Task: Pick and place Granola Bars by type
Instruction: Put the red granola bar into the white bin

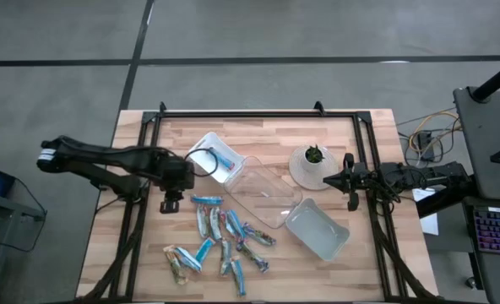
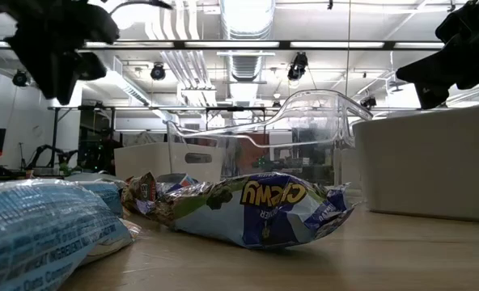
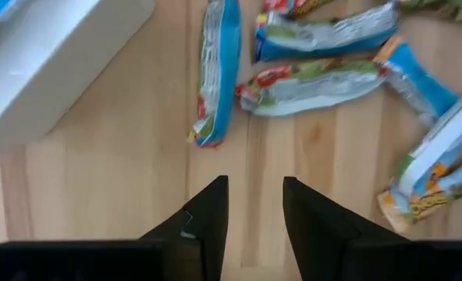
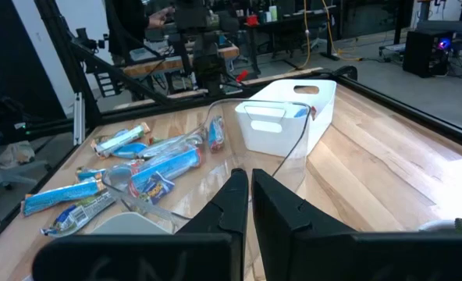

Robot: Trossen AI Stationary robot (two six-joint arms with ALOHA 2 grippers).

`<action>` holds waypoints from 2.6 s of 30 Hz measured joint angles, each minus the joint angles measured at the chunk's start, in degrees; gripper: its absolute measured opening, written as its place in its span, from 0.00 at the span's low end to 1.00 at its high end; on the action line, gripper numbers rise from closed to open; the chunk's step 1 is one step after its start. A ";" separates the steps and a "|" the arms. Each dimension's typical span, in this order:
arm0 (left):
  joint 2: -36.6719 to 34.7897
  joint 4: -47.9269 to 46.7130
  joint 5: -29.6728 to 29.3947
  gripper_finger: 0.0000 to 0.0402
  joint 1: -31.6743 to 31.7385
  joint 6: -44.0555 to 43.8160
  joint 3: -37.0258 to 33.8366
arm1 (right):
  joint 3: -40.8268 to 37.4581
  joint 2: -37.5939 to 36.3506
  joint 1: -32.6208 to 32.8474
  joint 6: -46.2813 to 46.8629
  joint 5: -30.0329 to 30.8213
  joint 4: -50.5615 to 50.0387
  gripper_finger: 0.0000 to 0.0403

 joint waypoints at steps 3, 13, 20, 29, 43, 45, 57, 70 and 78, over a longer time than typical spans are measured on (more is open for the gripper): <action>-2.69 0.42 -1.10 0.26 0.00 -0.56 -3.10 | 0.01 -0.01 0.01 0.00 0.00 -0.01 0.03; -10.27 9.40 -1.25 0.26 0.04 -4.32 -12.71 | 0.01 0.00 0.01 0.00 0.00 0.00 0.03; -10.57 10.06 -1.37 0.33 0.59 -3.95 -12.50 | 0.01 -0.01 0.02 0.00 0.00 -0.02 0.03; -9.39 13.49 -1.79 0.50 0.64 -9.72 -12.28 | 0.01 0.00 0.00 0.00 0.01 -0.04 0.03; -5.20 17.11 -4.78 0.52 0.76 -13.82 -5.31 | 0.01 0.01 0.01 0.00 0.01 -0.04 0.03; -5.38 18.08 -7.04 0.52 0.76 -12.09 -5.47 | -0.01 0.01 0.02 0.00 0.00 -0.04 0.03; -7.88 30.42 -9.88 0.52 0.76 -11.09 -17.20 | 0.01 0.01 0.00 0.00 0.00 -0.07 0.03; -5.84 32.05 -6.77 0.52 0.70 -10.29 -21.19 | 0.00 0.00 0.00 0.00 0.01 -0.07 0.03; -4.69 32.53 -5.79 0.52 0.70 -9.17 -23.38 | 0.01 0.01 0.00 0.00 0.02 -0.06 0.03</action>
